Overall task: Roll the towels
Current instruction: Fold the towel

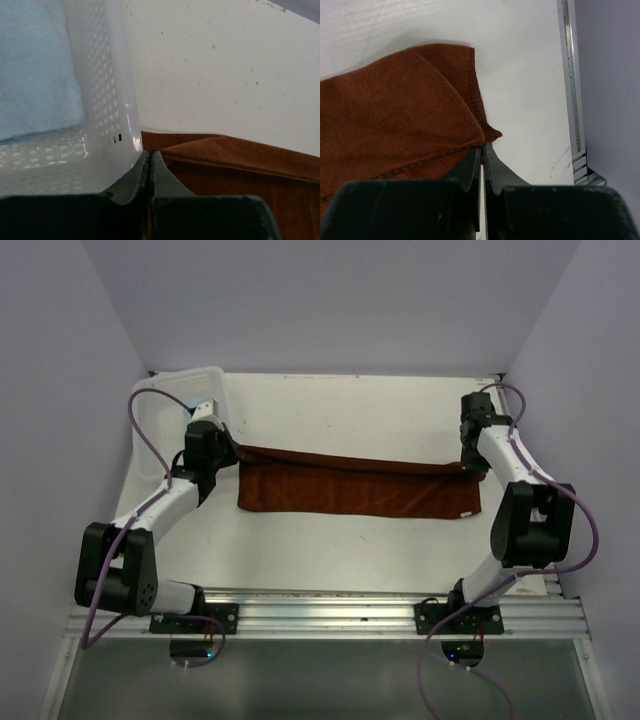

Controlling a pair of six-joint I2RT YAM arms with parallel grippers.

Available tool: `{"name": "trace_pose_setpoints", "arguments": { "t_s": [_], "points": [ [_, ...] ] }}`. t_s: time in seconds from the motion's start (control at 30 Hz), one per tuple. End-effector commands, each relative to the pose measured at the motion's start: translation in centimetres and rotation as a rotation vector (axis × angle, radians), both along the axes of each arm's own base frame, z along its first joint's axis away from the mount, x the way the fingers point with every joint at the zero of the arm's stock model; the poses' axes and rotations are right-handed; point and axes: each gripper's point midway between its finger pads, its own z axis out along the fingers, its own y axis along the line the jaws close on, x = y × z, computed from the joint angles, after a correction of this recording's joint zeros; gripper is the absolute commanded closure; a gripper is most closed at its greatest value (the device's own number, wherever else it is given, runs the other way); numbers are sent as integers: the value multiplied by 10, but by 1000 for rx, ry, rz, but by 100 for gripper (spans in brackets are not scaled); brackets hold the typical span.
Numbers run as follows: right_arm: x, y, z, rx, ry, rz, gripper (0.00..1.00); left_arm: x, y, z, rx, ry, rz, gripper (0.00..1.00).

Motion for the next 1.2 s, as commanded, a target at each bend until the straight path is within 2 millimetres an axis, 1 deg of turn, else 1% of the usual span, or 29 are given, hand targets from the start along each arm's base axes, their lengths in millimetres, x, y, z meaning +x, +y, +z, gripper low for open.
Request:
{"name": "trace_pose_setpoints", "arguments": {
  "t_s": [0.0,0.03,0.1,0.13,0.2,0.23,0.3,0.33,0.4,0.53,0.7,0.77,0.8,0.97,1.07,1.17],
  "points": [
    [0,-8,22,-48,-94,-34,100,0,3,16,-21,-66,12,100],
    [-4,-9,19,-53,-89,-38,100,-3,3,12,-23,-56,10,100],
    [-7,-11,22,-65,-102,-53,100,-7,3,12,-23,-61,7,100],
    [-12,-13,21,-74,-96,-61,100,-10,3,9,-23,-53,4,100],
    [-17,-15,22,-85,-105,-75,100,-14,3,10,-24,-59,1,100],
    [-19,-16,23,-91,-108,-83,100,-17,2,6,-28,-51,-2,100],
    [-22,-17,26,-96,-122,-91,100,-21,3,5,-26,-45,-1,100],
    [-25,-17,23,-95,-116,-89,100,-24,4,0,-26,-33,0,100],
    [-31,-16,20,-93,-113,-87,100,-28,5,0,-25,-33,3,100],
    [-36,-11,13,-62,-111,-82,100,-36,5,-12,-28,-8,3,100],
    [-44,-7,6,-40,-100,-85,100,-40,4,-18,-30,1,-2,100],
    [-47,-7,9,-39,-113,-93,100,-41,5,-21,-33,3,0,100],
    [-49,-6,7,-33,-111,-94,100,-41,5,-21,-33,3,0,100],
    [-56,-4,8,-25,-122,-96,100,-46,3,-33,-42,23,-5,100],
    [-59,3,4,12,-110,-74,100,-49,3,-36,-44,24,-7,100],
    [-64,3,1,15,-101,-79,100,-50,2,-36,-45,15,-9,100]
  ]
}}
